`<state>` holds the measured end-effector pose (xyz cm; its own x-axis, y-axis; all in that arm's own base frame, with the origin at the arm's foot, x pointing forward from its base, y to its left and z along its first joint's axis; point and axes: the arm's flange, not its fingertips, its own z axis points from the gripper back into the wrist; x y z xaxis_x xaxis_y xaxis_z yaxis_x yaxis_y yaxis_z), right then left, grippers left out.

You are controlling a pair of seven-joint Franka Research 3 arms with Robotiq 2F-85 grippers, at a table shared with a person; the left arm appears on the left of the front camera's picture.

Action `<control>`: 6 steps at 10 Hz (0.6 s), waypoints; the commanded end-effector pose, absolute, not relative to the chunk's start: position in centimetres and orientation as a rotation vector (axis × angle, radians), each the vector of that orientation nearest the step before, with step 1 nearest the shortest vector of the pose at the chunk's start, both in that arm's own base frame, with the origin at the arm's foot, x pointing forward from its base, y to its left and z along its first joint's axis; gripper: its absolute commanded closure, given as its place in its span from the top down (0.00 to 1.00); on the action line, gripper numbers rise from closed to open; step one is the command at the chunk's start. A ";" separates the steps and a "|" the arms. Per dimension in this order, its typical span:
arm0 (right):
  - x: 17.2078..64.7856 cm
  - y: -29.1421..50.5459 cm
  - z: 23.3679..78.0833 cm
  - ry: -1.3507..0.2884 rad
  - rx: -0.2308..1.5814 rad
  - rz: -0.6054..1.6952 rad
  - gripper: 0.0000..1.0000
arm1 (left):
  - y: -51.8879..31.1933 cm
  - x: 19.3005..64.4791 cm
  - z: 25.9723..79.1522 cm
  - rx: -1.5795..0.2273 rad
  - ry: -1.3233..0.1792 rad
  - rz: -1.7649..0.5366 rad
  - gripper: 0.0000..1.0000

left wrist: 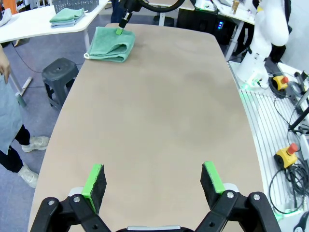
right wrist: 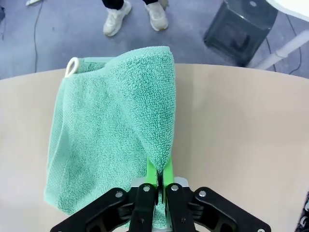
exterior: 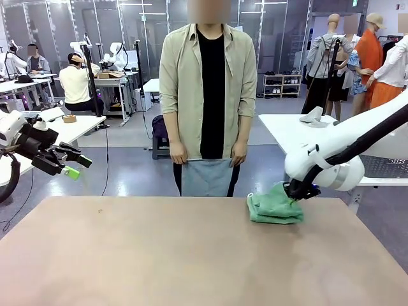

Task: Fold the towels and place them in the basket.
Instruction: Place the folded Towel with hook on the right side of the table.

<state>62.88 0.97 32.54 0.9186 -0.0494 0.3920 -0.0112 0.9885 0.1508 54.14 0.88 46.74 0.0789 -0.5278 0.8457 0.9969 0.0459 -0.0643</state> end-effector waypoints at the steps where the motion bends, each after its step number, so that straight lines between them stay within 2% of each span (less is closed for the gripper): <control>1: 62.9 -2.1 32.8 -0.392 0.161 0.006 0.05 | 0.8 54.2 47.0 -0.808 -0.737 -1.337 1.00; 6: 60.9 -7.5 32.8 -0.399 0.094 -0.008 0.05 | 0.8 54.2 47.0 -0.808 -0.737 -1.337 1.00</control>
<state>61.93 -6.82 32.59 0.9264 -0.0445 0.3740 0.0067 0.9948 0.1016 54.14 0.88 46.74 0.0789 -0.5278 0.8457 0.9969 0.0459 -0.0643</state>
